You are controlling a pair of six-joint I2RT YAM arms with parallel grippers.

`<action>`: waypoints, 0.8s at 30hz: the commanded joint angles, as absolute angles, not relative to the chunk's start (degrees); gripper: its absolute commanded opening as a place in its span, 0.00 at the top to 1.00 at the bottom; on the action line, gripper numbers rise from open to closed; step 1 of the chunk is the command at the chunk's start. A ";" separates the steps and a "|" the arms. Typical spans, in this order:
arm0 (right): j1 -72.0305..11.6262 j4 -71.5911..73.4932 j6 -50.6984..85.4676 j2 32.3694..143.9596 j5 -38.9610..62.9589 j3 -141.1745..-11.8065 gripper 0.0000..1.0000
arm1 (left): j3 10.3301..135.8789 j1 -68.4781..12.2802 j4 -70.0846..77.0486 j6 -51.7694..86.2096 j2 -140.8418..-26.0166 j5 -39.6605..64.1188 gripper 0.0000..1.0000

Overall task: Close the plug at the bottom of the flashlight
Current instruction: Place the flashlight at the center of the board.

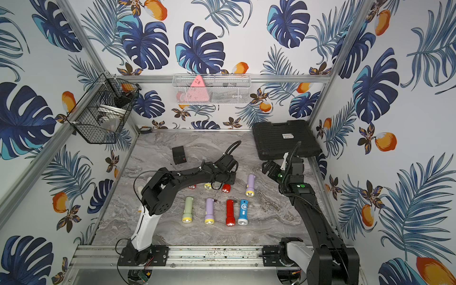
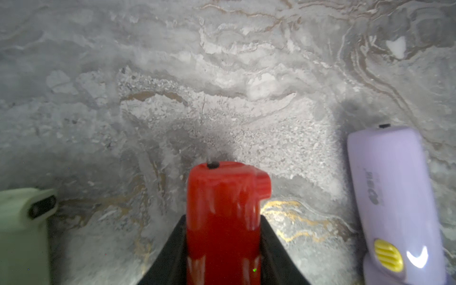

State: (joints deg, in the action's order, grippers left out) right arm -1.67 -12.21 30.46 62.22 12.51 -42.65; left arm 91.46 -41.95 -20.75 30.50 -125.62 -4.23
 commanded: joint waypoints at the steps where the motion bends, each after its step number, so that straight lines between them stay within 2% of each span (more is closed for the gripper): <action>1: -1.67 -10.81 30.66 61.91 12.83 -42.80 0.00 | 92.24 -41.93 -21.74 31.60 -126.84 -5.17 1.00; 4: -1.67 -10.85 30.59 61.91 12.83 -42.76 0.00 | 92.50 -41.97 -22.39 31.34 -127.37 -5.39 0.95; 7: -1.67 -10.72 30.57 61.79 13.01 -42.75 0.00 | 92.65 -41.92 -22.56 31.29 -127.19 -5.27 0.66; 10: -1.67 -10.81 30.50 61.70 12.92 -42.88 0.00 | 93.78 -41.95 -23.47 30.82 -126.77 -5.11 0.44; 12: -1.67 -10.90 30.41 61.53 12.86 -42.82 0.00 | 94.93 -41.97 -24.46 30.21 -126.28 -5.10 0.37; 24: -1.49 -13.08 31.37 60.85 4.89 -42.69 0.00 | 101.94 -46.67 -26.87 28.92 -124.43 -2.23 0.35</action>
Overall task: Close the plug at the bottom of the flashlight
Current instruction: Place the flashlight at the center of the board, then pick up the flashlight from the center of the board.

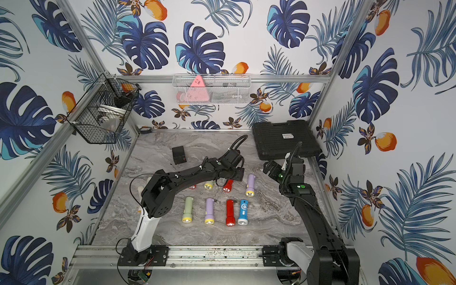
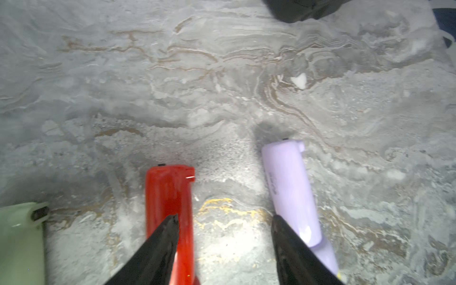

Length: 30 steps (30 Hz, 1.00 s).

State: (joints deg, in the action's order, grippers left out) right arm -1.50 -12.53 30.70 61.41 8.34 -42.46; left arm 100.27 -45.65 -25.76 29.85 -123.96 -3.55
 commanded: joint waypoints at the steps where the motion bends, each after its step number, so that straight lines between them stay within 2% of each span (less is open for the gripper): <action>1: -1.41 -13.23 31.46 60.52 4.09 -42.51 0.00 | 102.78 -47.36 -27.02 28.87 -125.02 -1.75 0.35; 13: -1.23 -13.89 31.64 57.06 1.27 -41.60 0.00 | 111.73 -51.33 -32.01 27.36 -134.71 -1.01 0.33; 23: -1.32 -13.54 31.61 56.71 1.68 -41.32 0.00 | 119.10 -52.01 -36.05 24.47 -141.76 -4.52 0.33; 27: -1.32 -13.36 31.63 56.71 1.49 -41.24 0.00 | 121.63 -52.19 -37.65 23.15 -144.04 -5.70 0.37; 30: -1.32 -13.18 31.64 56.82 1.36 -41.26 0.00 | 121.62 -52.27 -38.31 22.29 -144.49 -6.06 0.46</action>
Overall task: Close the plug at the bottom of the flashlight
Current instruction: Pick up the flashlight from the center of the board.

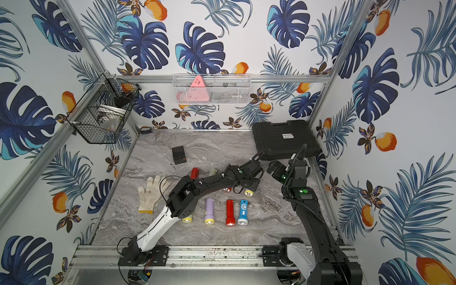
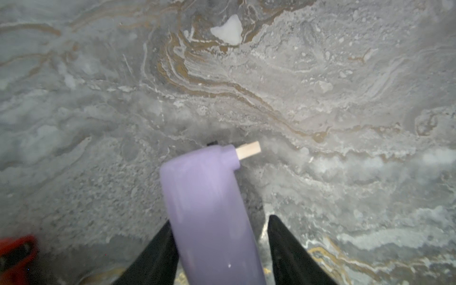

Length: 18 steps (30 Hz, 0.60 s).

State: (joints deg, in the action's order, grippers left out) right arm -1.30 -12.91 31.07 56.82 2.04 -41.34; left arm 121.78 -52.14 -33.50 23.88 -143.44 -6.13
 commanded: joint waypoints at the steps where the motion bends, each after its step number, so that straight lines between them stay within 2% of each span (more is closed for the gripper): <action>1: -1.32 -13.18 31.68 56.86 1.39 -41.27 0.00 | 121.35 -52.29 -38.24 22.16 -144.41 -6.14 0.49; 6: -1.32 -13.27 31.85 57.08 1.56 -41.44 0.00 | 118.68 -52.28 -35.65 22.23 -142.26 -5.51 0.67; 10: -1.23 -13.63 32.04 57.05 1.48 -42.03 0.00 | 116.62 -52.29 -32.71 22.41 -139.12 -4.62 0.74; 14: -1.08 -13.95 32.36 56.82 1.32 -42.88 0.00 | 113.63 -52.22 -28.52 22.43 -133.75 -3.57 0.86; 17: -0.89 -14.30 32.78 56.55 1.01 -43.70 0.00 | 110.06 -52.23 -24.12 22.06 -128.83 -2.87 0.99; 18: -0.79 -14.41 32.74 56.41 0.85 -43.98 0.00 | 108.64 -52.21 -22.55 22.01 -126.89 -2.73 1.00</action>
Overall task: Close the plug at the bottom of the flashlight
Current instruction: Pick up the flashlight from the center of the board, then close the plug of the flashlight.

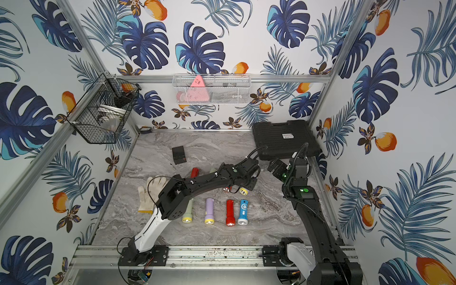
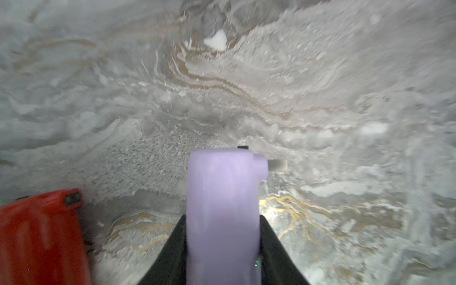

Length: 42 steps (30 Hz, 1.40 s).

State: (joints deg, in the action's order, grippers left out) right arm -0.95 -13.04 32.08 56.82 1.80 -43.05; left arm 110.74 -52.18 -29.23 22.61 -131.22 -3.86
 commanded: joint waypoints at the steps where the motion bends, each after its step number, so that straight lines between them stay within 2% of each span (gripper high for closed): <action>1: -0.73 -14.50 32.85 56.25 0.71 -44.25 0.00 | 107.46 -52.21 -21.37 21.90 -125.38 -2.68 1.00; 6: -0.55 -15.12 32.50 55.51 0.23 -45.84 0.00 | 99.82 -51.63 -15.86 20.81 -116.38 -2.28 1.00; 10: -0.44 -14.65 31.25 54.86 3.55 -47.27 0.00 | 91.73 -50.20 -10.60 18.51 -109.51 1.13 1.00; 15: -0.44 -12.08 30.24 55.44 10.10 -48.81 0.00 | 80.63 -49.62 -4.45 14.55 -99.83 0.70 1.00; 22: -1.61 -7.45 31.13 61.13 23.06 -50.35 0.00 | 63.69 -45.92 9.45 13.40 -86.94 8.83 1.00; 25: -3.04 -5.62 30.60 61.98 26.39 -50.46 0.00 | 57.10 -43.87 14.96 10.69 -82.00 15.12 1.00; 30: -4.77 -1.21 29.92 63.60 39.38 -51.35 0.00 | 41.96 -37.63 36.25 13.18 -74.05 27.06 1.00; 34: -9.51 -0.64 25.72 63.57 42.13 -52.77 0.00 | 33.08 -31.74 52.90 16.91 -71.01 36.52 1.00; 42: -18.97 -0.61 18.85 65.61 50.34 -55.47 0.02 | 29.00 -24.74 67.51 24.35 -71.33 49.84 1.00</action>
State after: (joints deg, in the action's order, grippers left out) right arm -17.85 -3.70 22.28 65.41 45.12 -54.85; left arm 29.21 -25.65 55.83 20.25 -70.96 42.06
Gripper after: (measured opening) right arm 0.986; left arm 0.390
